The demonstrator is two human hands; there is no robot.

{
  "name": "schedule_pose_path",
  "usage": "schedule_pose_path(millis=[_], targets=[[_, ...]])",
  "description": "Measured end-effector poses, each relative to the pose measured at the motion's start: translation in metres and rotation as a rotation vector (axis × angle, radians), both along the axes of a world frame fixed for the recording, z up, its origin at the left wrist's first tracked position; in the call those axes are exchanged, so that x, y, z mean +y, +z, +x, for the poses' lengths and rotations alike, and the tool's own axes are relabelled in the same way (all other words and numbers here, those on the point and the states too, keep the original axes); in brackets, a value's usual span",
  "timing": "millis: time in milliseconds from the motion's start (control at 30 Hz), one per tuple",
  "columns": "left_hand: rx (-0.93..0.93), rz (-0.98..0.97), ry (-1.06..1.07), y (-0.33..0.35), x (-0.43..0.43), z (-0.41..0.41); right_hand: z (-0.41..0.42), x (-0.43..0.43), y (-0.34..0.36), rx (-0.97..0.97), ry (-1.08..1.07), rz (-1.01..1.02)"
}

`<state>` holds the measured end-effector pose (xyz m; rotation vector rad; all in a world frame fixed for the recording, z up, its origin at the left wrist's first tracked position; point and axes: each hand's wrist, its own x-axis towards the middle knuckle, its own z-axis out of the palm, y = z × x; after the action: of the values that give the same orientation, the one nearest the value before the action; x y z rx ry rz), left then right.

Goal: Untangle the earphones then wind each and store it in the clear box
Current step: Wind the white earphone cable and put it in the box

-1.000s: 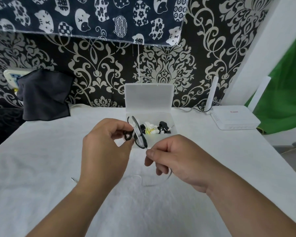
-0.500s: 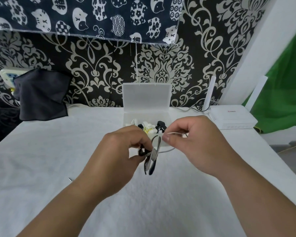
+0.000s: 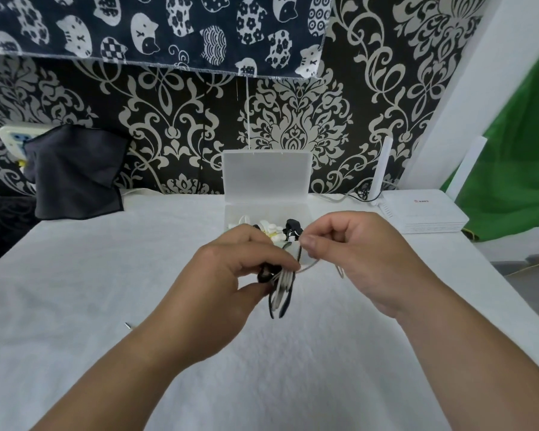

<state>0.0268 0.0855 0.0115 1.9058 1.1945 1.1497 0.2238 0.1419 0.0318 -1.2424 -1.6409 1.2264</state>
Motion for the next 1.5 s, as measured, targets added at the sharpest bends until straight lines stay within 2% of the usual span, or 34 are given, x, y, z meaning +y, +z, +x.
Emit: schedule_pose_path(millis=[67, 167, 200, 300, 367, 433, 600, 733, 867, 967, 1067, 1133, 1233, 1333, 1367, 1433, 1500], targets=[[-0.091, -0.01, 0.019, 0.003, 0.002, -0.002, 0.002, 0.002, -0.003, -0.023, -0.065, 0.056], [-0.189, -0.022, 0.017, 0.006, 0.003, -0.001, 0.001, 0.005, -0.014, -0.337, -0.188, 0.227], [-0.202, -0.016, 0.022, 0.006, 0.003, -0.001, 0.0, 0.005, -0.017, -0.384, -0.208, 0.247], [-0.239, 0.02, 0.085, 0.008, 0.005, -0.003, 0.005, 0.008, -0.018, -0.368, -0.245, 0.241], [-0.326, 0.034, 0.157, 0.009, 0.008, -0.01, 0.013, 0.013, -0.017, -0.363, -0.312, 0.214], [-0.404, 0.039, 0.234, 0.008, 0.011, -0.019, 0.019, 0.016, -0.016, -0.283, -0.365, 0.116], [-0.381, 0.017, 0.41, 0.004, 0.013, -0.025, 0.028, 0.018, -0.009, 0.037, -0.368, -0.138], [-0.265, 0.008, 0.611, 0.0, 0.014, -0.032, 0.039, 0.021, 0.004, 0.218, -0.442, -0.29], [-0.079, 0.008, 0.687, -0.007, 0.015, -0.032, 0.048, 0.025, 0.011, 0.357, -0.481, -0.327], [0.0, 0.003, 0.701, -0.006, 0.015, -0.028, 0.05, 0.027, 0.013, 0.421, -0.489, -0.27], [0.023, 0.01, 0.673, -0.006, 0.014, -0.024, 0.052, 0.029, 0.014, 0.442, -0.539, -0.127], [0.03, 0.025, 0.645, -0.005, 0.013, -0.021, 0.054, 0.029, 0.015, 0.333, -0.61, 0.036], [0.0, 0.053, 0.574, -0.005, 0.013, -0.019, 0.056, 0.026, 0.015, 0.011, -0.691, 0.266], [-0.104, 0.053, 0.425, -0.003, 0.011, -0.017, 0.053, 0.023, 0.008, -0.425, -0.643, 0.372], [-0.117, 0.053, 0.379, -0.002, 0.01, -0.015, 0.049, 0.021, 0.008, -0.458, -0.605, 0.389], [-0.137, 0.049, 0.299, -0.001, 0.009, -0.01, 0.035, 0.015, 0.009, -0.31, -0.415, 0.337], [-0.162, 0.041, 0.233, -0.002, 0.008, -0.007, 0.015, 0.006, 0.008, -0.043, -0.112, 0.157]])
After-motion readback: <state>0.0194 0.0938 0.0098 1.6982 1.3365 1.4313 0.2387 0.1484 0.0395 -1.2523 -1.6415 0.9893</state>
